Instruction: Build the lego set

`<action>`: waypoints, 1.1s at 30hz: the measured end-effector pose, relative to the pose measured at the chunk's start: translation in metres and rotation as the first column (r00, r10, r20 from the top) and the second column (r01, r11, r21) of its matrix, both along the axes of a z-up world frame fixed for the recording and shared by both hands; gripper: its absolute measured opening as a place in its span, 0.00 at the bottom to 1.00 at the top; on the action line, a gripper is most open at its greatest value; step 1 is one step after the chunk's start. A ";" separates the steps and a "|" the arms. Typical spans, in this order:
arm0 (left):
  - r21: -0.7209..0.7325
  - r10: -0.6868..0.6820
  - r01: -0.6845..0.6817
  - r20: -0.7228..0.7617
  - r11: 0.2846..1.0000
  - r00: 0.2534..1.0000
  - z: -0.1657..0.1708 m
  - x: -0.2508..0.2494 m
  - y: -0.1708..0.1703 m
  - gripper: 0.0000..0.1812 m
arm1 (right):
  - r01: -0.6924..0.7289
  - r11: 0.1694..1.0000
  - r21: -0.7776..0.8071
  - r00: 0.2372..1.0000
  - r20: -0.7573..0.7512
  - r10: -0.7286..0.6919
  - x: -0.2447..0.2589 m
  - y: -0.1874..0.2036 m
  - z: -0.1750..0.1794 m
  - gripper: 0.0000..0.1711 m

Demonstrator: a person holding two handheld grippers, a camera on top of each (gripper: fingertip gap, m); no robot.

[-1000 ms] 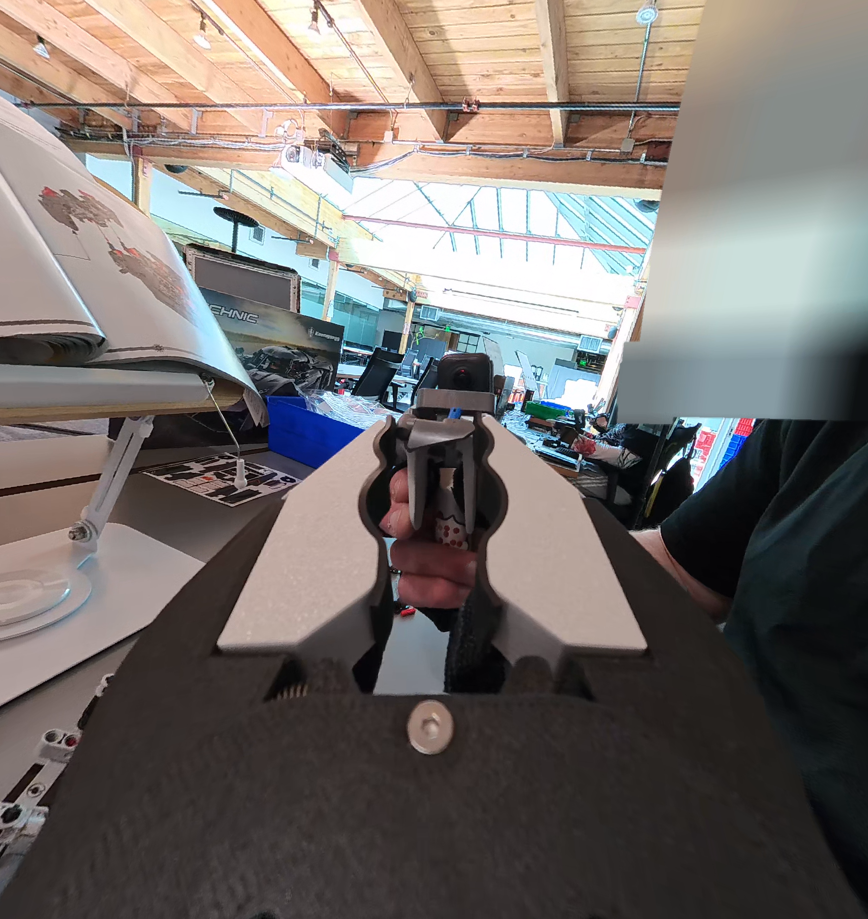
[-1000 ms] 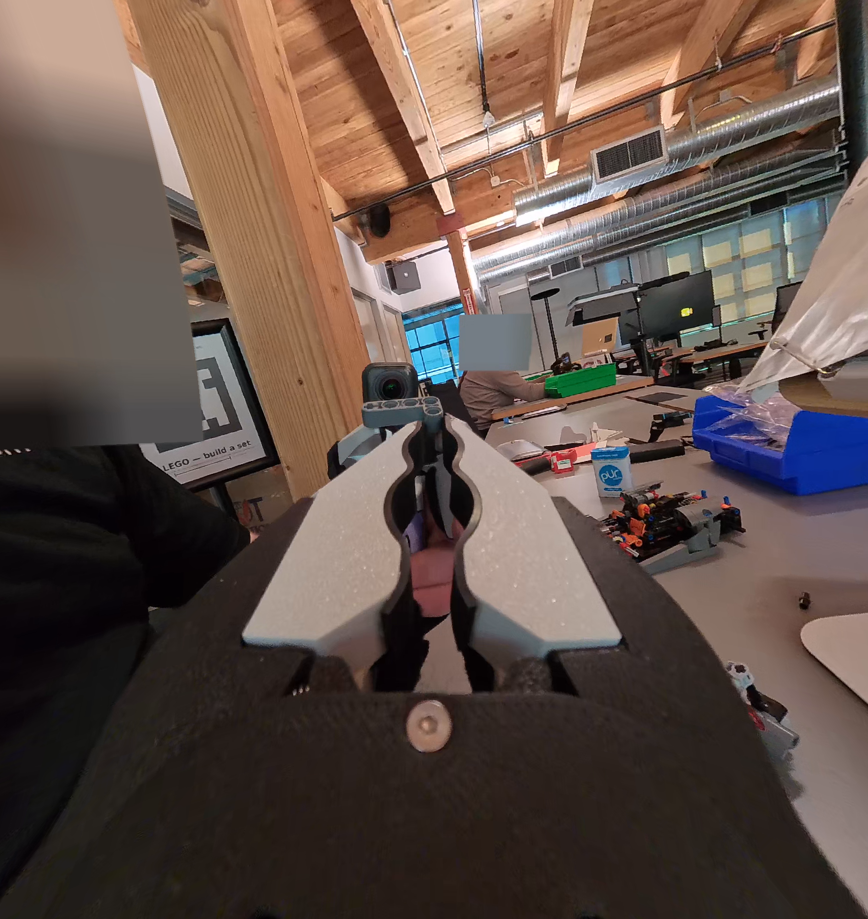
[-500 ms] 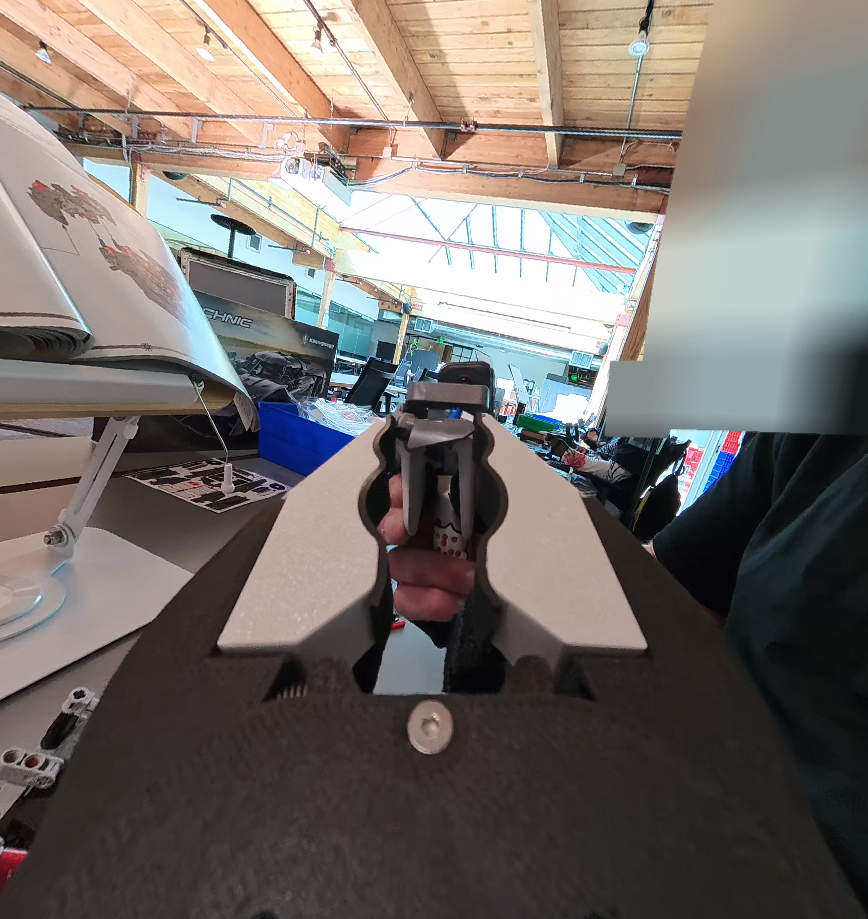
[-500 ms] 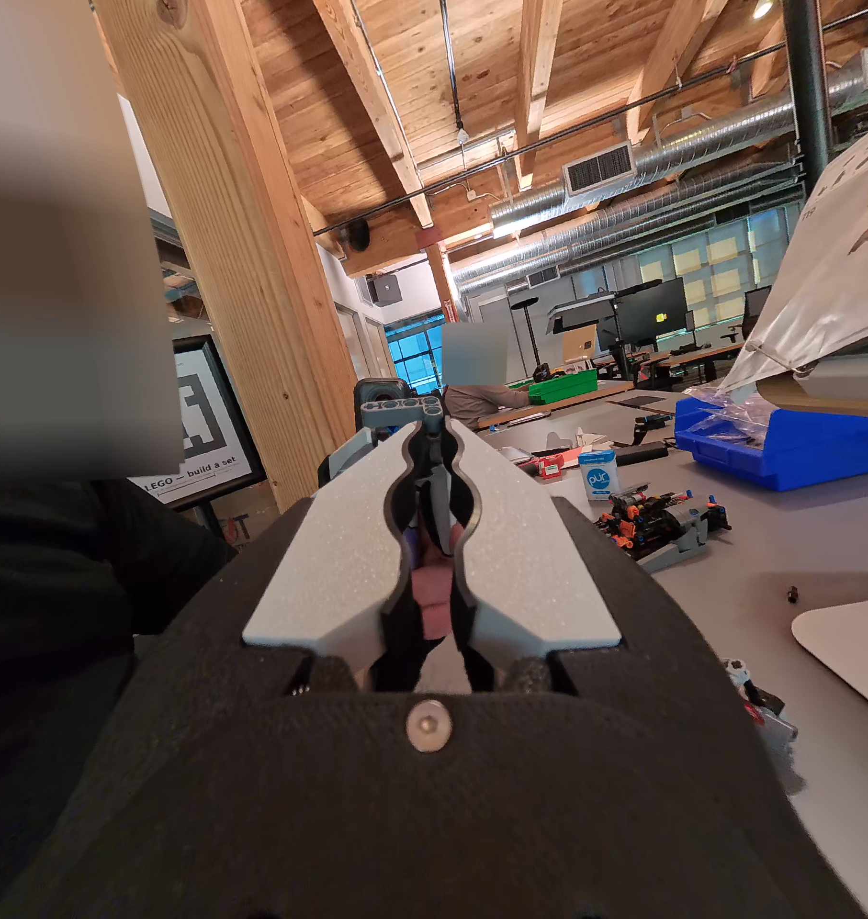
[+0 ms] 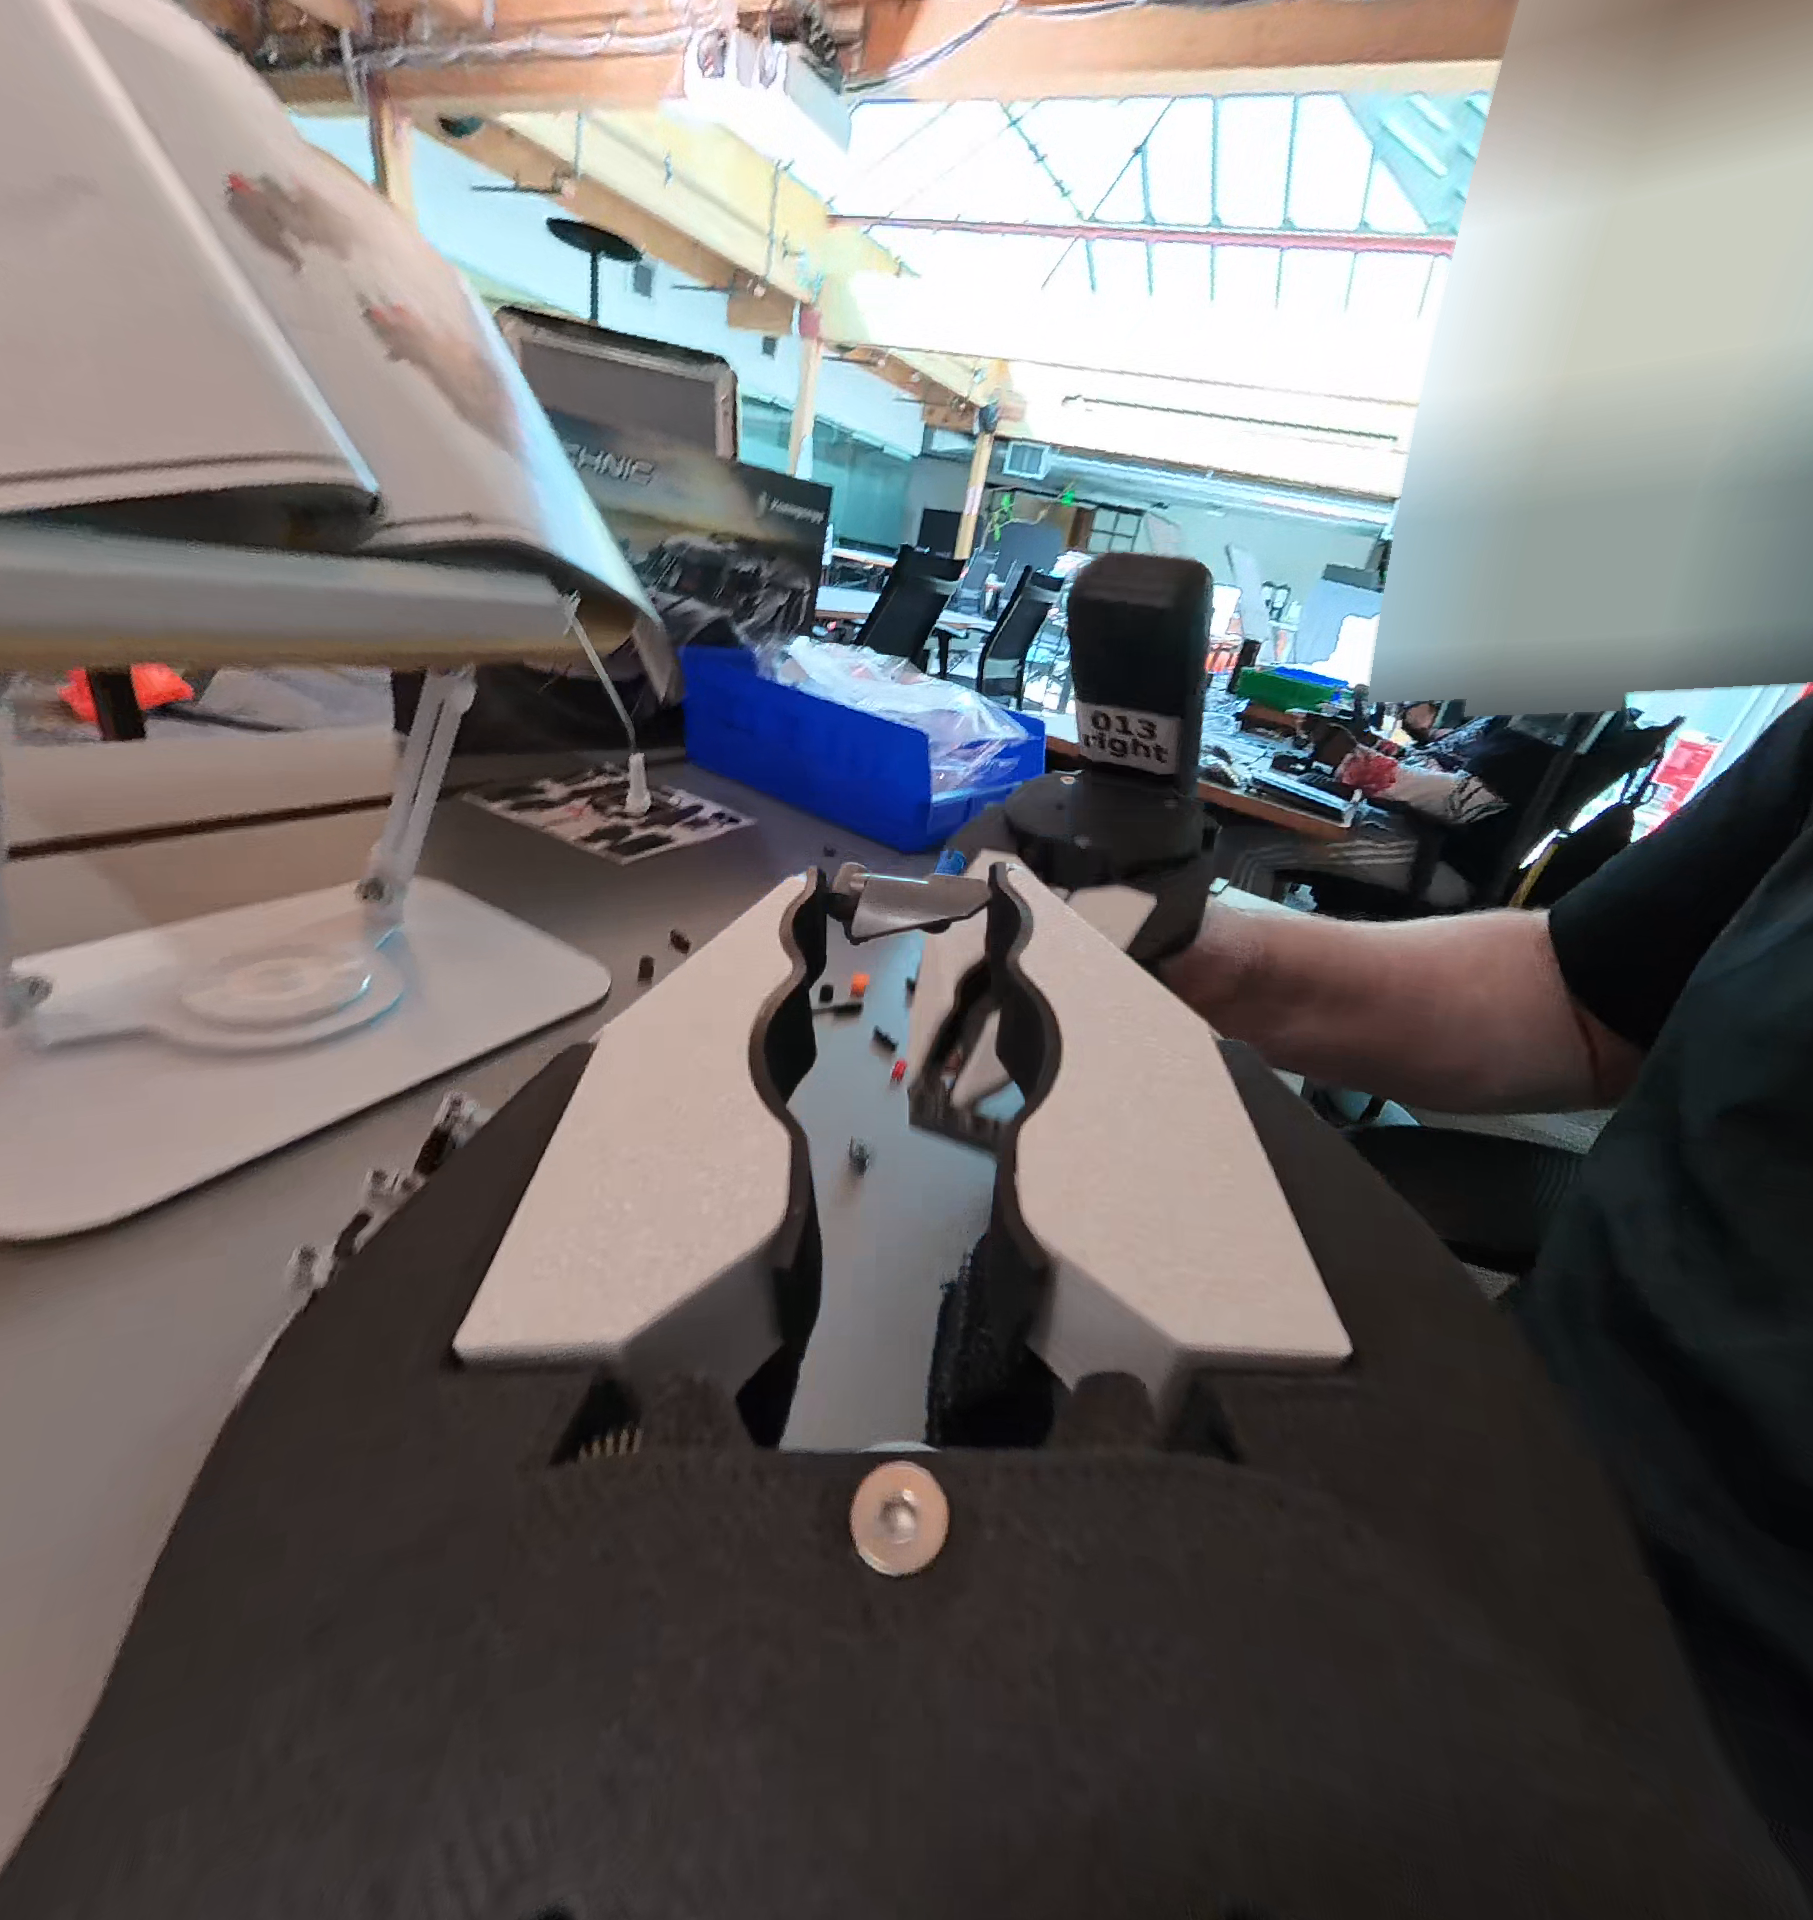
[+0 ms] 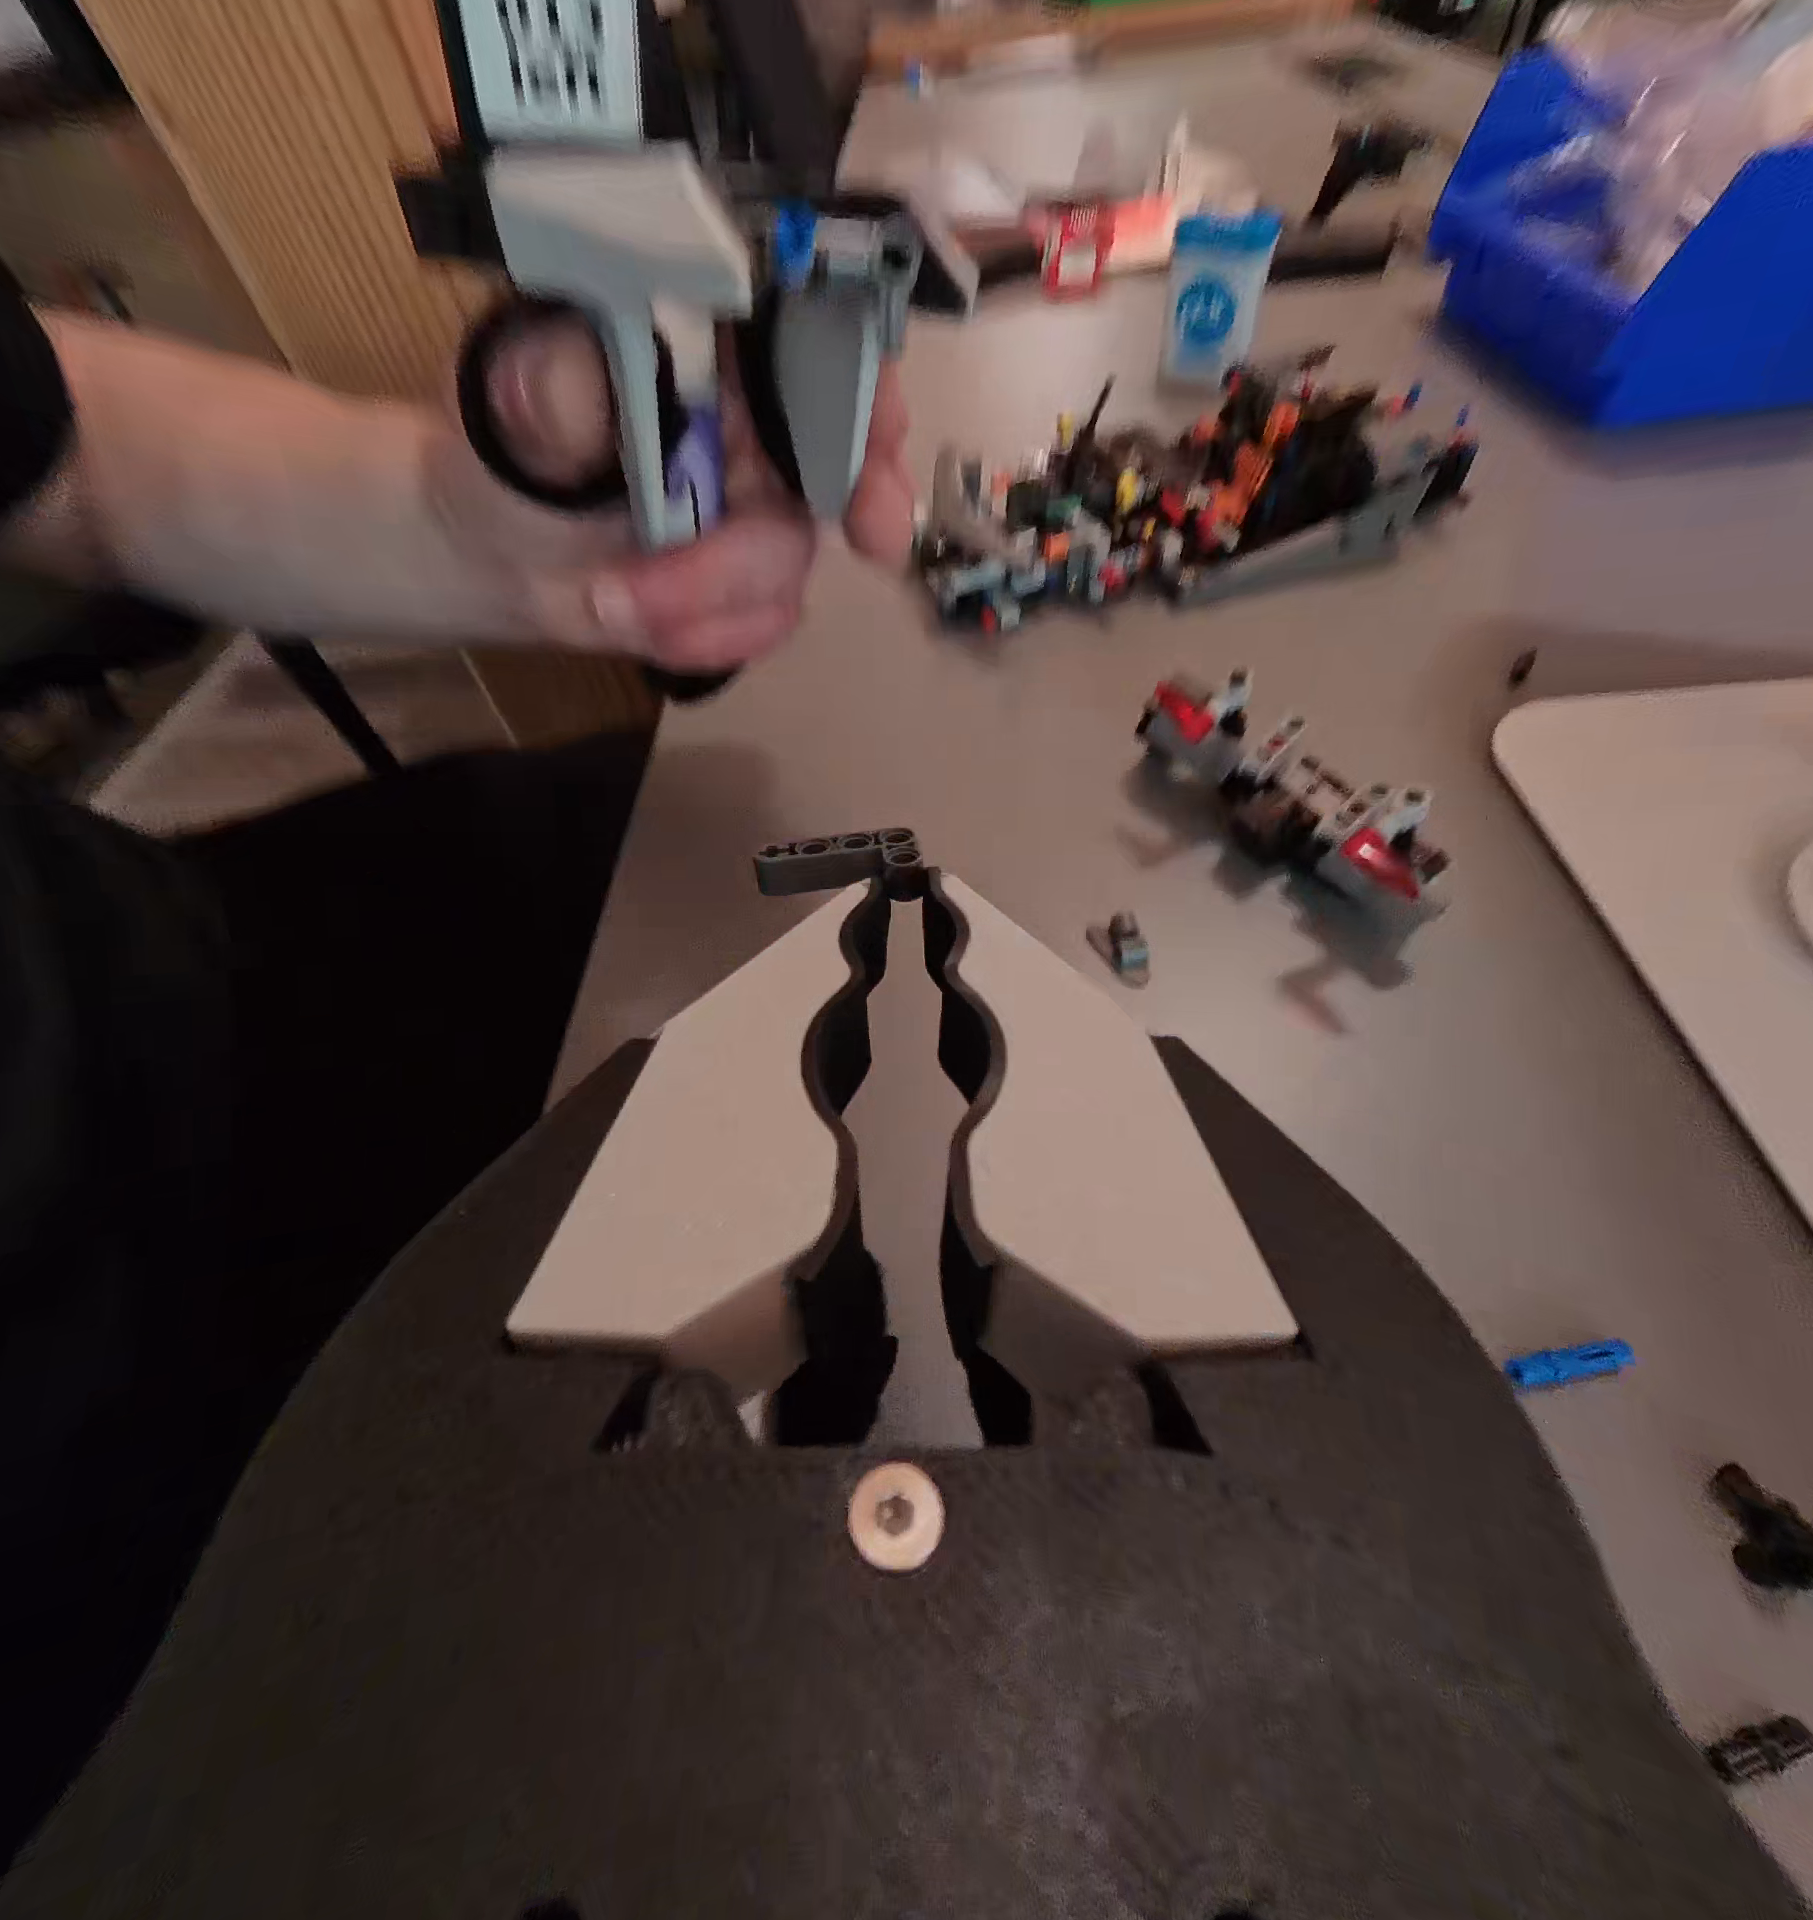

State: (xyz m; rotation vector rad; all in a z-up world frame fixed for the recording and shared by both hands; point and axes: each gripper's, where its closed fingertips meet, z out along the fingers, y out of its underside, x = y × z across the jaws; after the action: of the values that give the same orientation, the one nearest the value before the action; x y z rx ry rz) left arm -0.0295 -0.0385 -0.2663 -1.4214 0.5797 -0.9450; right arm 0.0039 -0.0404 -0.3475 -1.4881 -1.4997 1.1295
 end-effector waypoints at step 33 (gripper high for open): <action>0.070 0.019 -0.011 -0.107 0.997 0.994 -0.015 0.006 -0.015 0.16 | -0.037 0.999 0.026 0.993 0.109 0.034 -0.005 -0.012 0.002 0.09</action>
State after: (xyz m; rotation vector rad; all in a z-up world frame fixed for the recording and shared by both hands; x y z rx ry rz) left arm -0.0234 -0.0533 -0.2812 -1.4182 0.6748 -0.8323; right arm -0.0009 -0.0526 -0.3453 -1.5306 -1.6149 1.0590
